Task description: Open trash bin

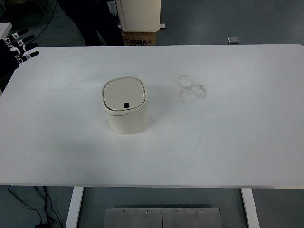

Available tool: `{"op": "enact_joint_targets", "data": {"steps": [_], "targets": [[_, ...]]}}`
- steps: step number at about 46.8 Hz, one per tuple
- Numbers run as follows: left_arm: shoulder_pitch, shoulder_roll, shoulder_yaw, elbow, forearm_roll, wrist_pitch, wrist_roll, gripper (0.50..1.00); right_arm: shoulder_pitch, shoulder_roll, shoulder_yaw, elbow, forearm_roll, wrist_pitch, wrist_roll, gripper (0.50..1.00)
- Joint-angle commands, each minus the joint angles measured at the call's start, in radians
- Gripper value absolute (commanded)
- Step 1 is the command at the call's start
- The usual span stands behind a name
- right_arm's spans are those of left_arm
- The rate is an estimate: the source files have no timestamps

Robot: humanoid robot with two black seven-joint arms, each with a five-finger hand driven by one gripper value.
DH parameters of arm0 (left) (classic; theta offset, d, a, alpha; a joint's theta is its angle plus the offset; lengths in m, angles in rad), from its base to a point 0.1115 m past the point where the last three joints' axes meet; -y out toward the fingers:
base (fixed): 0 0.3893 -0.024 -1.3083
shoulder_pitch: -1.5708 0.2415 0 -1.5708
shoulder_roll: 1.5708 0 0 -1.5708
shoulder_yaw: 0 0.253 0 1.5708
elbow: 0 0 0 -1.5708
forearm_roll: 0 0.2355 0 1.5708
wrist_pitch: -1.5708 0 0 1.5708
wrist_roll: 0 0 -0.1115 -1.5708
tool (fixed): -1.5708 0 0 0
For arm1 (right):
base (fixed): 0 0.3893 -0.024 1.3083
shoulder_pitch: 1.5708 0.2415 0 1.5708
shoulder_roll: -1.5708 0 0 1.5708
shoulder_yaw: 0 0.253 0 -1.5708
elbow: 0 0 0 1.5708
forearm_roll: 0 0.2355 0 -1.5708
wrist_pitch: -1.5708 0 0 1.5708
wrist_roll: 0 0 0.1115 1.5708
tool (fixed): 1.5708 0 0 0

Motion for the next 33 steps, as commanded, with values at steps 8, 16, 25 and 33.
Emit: {"op": "enact_joint_targets", "data": {"steps": [8,16,25,33], "targets": [[-0.094,0.030,0.159,-0.093,0.000,0.011,0.002,1.000,0.000,0.000,0.000,0.000,0.000,0.000,0.001,0.991],[-0.184,0.039,0.294,-0.146,0.011,0.040,0.003,1.000,0.000,0.000,0.000,0.000,0.000,0.000,0.001,0.991],[-0.328,0.084,0.465,-0.217,0.034,0.038,0.003,1.000,0.000,0.000,0.000,0.000,0.000,0.000,0.001,0.991],[-0.457,0.091,0.580,-0.281,0.043,0.029,0.005,1.000,0.000,0.000,0.000,0.000,0.000,0.000,0.001,0.991]]}}
